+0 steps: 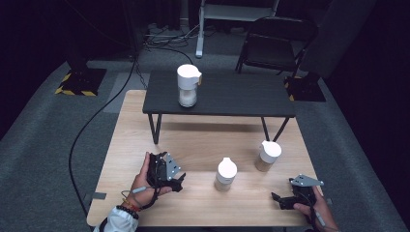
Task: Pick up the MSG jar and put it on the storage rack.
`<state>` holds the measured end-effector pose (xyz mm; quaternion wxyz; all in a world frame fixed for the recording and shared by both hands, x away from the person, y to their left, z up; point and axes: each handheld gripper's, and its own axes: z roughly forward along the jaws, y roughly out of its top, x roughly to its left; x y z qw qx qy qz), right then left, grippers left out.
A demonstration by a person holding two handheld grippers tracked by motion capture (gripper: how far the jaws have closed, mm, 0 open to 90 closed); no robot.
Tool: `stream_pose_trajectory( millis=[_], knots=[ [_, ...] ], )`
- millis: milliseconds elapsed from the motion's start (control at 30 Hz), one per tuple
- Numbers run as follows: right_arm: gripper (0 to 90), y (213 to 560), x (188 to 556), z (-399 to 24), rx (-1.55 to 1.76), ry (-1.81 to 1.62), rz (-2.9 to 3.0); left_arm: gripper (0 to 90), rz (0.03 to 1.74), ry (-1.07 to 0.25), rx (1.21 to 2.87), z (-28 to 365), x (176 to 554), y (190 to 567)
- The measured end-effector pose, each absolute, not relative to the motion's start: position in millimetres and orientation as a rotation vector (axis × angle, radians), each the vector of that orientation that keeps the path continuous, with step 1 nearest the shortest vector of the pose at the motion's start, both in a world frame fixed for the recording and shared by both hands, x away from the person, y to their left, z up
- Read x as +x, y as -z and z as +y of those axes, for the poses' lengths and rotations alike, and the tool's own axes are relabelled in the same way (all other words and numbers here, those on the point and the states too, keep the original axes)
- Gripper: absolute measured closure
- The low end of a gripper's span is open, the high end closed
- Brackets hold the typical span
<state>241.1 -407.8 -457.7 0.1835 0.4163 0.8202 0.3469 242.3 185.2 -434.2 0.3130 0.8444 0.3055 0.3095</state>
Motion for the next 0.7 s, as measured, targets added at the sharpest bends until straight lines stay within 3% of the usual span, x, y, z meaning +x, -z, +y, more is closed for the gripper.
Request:
stream_pose_trajectory(
  millis=[700],
  knots=[
    [0.0, 458, 241, -408, 1.176, -0.978, 2.313, 1.0, 0.987, -0.654, 2.243, 221, 239, 451]
  ],
)
